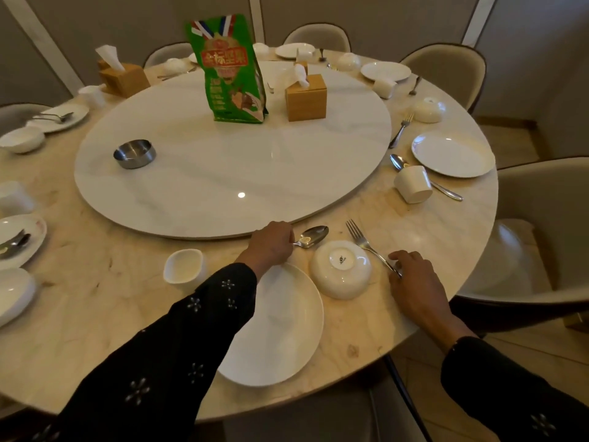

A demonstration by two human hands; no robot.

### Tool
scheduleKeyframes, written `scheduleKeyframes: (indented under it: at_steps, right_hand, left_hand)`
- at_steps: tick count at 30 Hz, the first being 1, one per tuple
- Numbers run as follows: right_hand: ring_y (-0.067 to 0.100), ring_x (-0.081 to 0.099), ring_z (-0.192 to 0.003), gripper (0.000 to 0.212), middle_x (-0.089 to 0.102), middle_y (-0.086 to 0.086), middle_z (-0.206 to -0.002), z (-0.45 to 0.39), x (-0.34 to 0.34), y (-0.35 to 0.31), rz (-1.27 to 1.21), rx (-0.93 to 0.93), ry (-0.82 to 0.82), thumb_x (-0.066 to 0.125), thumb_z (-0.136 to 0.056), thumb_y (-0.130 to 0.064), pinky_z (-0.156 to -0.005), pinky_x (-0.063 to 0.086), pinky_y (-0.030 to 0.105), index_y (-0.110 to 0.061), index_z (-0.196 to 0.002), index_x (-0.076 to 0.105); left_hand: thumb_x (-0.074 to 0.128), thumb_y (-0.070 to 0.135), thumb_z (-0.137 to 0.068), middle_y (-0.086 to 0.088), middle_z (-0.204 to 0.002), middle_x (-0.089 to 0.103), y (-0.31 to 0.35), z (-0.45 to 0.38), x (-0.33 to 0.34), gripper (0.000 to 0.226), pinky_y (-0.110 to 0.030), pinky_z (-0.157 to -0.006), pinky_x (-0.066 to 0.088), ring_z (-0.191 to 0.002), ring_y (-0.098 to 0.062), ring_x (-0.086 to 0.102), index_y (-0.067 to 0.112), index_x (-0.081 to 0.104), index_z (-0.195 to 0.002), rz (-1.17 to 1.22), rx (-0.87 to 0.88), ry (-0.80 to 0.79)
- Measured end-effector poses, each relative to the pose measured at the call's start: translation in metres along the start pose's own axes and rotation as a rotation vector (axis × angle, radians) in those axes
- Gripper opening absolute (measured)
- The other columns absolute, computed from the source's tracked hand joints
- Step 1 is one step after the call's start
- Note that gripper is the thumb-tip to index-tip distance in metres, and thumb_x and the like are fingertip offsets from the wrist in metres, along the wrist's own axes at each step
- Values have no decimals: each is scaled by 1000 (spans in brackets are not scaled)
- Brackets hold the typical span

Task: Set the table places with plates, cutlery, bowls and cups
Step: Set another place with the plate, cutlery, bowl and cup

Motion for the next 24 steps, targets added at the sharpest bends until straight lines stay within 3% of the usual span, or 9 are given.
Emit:
scheduleKeyframes:
  at_steps: [4,8,11,16,19,22,24]
  right_hand:
    - [24,55,-97,17,58,4,-106,-13,2,-2,-58,59,-14,50,-94,-19,-80,51,43,-18,-108,60]
    - [25,57,-89,8,62,6,-98,-26,4,1,-144,176,-93,54,-92,-19,-75,51,38,-15,-96,60]
    - [24,59,-85,11,64,9,-95,-31,5,1,-158,229,-143,57,-92,-20,-74,50,35,-11,-93,64]
    - [21,57,-84,13,64,8,-96,-21,-9,-12,-321,216,-107,59,-93,-17,-61,45,27,-8,-89,69]
    - [17,56,-88,13,65,3,-95,-8,-24,-28,-440,179,-45,63,-91,-18,-76,43,26,-10,-97,71]
    - [12,58,-84,10,67,0,-88,11,-33,-53,-533,96,-59,65,-89,-20,-66,40,21,-13,-92,72]
    - [10,59,-81,8,67,-3,-85,26,-33,-72,-586,54,-90,67,-88,-22,-66,41,21,-15,-86,72]
  left_hand:
    - [57,12,-89,-13,-98,65,-1,-5,-1,10,-42,-81,51,-94,-32,63,7,65,-89,82,15,-41]
    - [53,6,-90,-5,-95,60,0,-2,-9,12,-33,-80,48,-88,-21,57,9,64,-93,230,-5,37]
    - [55,8,-93,-8,-104,64,1,2,-20,12,-30,-81,50,-93,-21,60,6,65,-100,322,-15,120]
    - [64,10,-90,-7,-95,67,6,28,-50,11,-12,-62,44,-81,-14,61,6,67,-100,496,-14,249]
    - [72,16,-85,0,-83,66,8,57,-65,12,-3,-52,40,-69,-3,57,10,70,-94,603,-32,321]
    - [75,18,-82,-1,-78,69,0,92,-67,12,-14,-61,47,-68,-9,63,11,70,-91,775,-122,360]
    - [75,14,-82,-3,-74,68,-10,116,-61,12,-20,-59,48,-64,-12,62,9,70,-91,942,-209,337]
Point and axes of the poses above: each hand's wrist, its own z-axis away from the middle knuckle, its own x-axis out of the palm, y = z × x, the point moved 5 cm from there along -z, towards the middle knuckle
